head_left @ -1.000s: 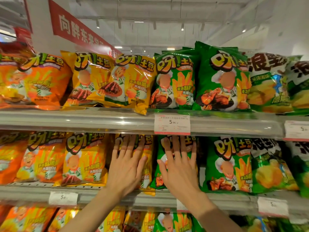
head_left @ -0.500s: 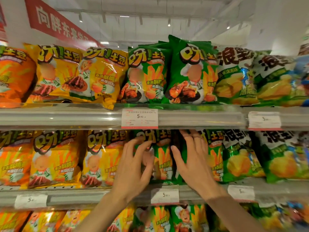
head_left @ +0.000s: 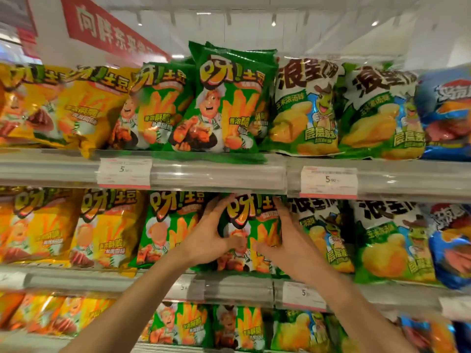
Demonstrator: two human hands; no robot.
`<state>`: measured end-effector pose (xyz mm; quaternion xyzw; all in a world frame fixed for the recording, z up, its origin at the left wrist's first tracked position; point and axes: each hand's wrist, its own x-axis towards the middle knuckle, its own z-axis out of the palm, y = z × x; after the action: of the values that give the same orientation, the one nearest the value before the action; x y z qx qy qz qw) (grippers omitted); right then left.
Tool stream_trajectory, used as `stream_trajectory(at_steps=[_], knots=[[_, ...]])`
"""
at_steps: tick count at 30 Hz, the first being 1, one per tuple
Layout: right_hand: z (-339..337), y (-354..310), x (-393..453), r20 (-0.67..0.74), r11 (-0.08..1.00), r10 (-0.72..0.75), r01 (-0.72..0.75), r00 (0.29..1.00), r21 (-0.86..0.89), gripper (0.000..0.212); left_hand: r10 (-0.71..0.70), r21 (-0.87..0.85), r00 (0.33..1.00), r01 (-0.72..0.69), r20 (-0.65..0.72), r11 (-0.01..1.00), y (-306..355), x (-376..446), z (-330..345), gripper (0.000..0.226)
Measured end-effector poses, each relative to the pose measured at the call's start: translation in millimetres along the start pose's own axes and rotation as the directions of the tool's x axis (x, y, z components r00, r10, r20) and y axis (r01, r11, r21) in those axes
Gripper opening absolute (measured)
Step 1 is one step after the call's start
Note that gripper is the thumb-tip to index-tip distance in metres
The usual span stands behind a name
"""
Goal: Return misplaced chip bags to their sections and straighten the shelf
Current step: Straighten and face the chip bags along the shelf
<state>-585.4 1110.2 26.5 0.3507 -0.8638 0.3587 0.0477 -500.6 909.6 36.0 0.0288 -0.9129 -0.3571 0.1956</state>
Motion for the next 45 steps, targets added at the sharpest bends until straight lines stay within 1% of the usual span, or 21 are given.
stream_trajectory(at_steps=[3,8,10,12,14,16,17,18,19,20,22,24,25,29,33,36,38,40,41,43,45], knots=[[5,7,8,-0.011,0.990,-0.017,0.018,1.000,0.141,0.111,-0.060,-0.093,0.998,0.061,0.008,0.994,4,5,2,0.101],[3,6,7,-0.007,0.983,-0.047,0.048,0.999,0.175,0.111,-0.060,-0.078,0.998,0.061,0.006,0.995,3,1,2,0.112],[1,5,6,0.029,0.983,-0.049,0.043,0.998,0.176,0.110,-0.047,-0.055,0.999,0.047,0.006,0.997,5,-2,2,0.114],[-1,4,6,0.072,0.988,-0.045,0.033,0.996,0.153,0.109,0.001,-0.008,1.000,-0.001,-0.003,1.000,6,-7,5,0.112],[-1,2,5,0.087,0.993,-0.034,0.024,0.996,0.118,0.108,0.064,0.092,0.998,-0.062,-0.023,0.994,2,-17,4,0.101],[3,-1,0,0.026,0.999,-0.038,0.037,0.999,0.018,0.101,0.169,0.214,0.981,-0.145,-0.097,0.966,-4,-31,-2,0.082],[7,-4,-3,-0.047,0.994,-0.075,0.071,0.996,-0.085,0.093,0.248,0.316,0.956,-0.190,-0.155,0.929,-9,-37,-7,0.071],[13,-8,-5,-0.125,0.972,-0.137,0.108,0.983,-0.209,0.086,0.335,0.449,0.919,-0.215,-0.208,0.867,-15,-42,-13,0.061],[19,-13,-5,-0.179,0.933,-0.203,0.135,0.963,-0.333,0.081,0.405,0.571,0.882,-0.209,-0.242,0.794,-21,-45,-18,0.054],[26,-17,-4,-0.201,0.891,-0.259,0.154,0.945,-0.427,0.079,0.435,0.656,0.861,-0.171,-0.262,0.735,-29,-45,-23,0.049],[40,-25,2,-0.186,0.830,-0.313,0.173,0.931,-0.530,0.076,0.383,0.729,0.870,-0.043,-0.309,0.683,-45,-44,-32,0.047],[54,-30,8,-0.169,0.803,-0.312,0.164,0.935,-0.574,0.076,0.302,0.730,0.891,0.046,-0.338,0.682,-60,-42,-36,0.052],[59,-33,10,-0.170,0.801,-0.298,0.149,0.939,-0.580,0.076,0.279,0.729,0.901,0.058,-0.333,0.682,-67,-41,-36,0.055],[68,-39,14,-0.183,0.801,-0.259,0.105,0.948,-0.590,0.074,0.289,0.739,0.908,0.033,-0.303,0.673,-81,-38,-37,0.059],[66,-40,13,-0.165,0.808,-0.264,0.125,0.950,-0.576,0.073,0.316,0.716,0.888,0.021,-0.334,0.697,-82,-38,-35,0.059],[52,-37,6,-0.185,0.855,-0.298,0.176,0.936,-0.488,0.070,0.343,0.663,0.854,0.004,-0.392,0.748,-71,-43,-31,0.052],[32,-25,-1,-0.281,0.912,-0.278,0.160,0.919,-0.377,0.066,0.406,0.628,0.810,-0.061,-0.423,0.776,-58,-44,-23,0.045],[7,-5,-3,-0.403,0.957,-0.201,0.092,0.893,-0.275,0.063,0.457,0.549,0.781,-0.179,-0.426,0.817,-38,-43,-8,0.041],[-6,6,-3,-0.438,0.972,-0.149,0.048,0.887,-0.232,0.063,0.471,0.494,0.778,-0.242,-0.415,0.835,-27,-42,3,0.040],[-32,31,-1,-0.448,0.987,-0.037,-0.038,0.893,-0.159,0.067,0.465,0.367,0.809,-0.336,-0.360,0.868,-5,-40,28,0.037],[-55,54,0,-0.375,0.989,0.068,-0.113,0.925,-0.099,0.069,0.408,0.248,0.866,-0.344,-0.291,0.906,21,-37,53,0.035]])
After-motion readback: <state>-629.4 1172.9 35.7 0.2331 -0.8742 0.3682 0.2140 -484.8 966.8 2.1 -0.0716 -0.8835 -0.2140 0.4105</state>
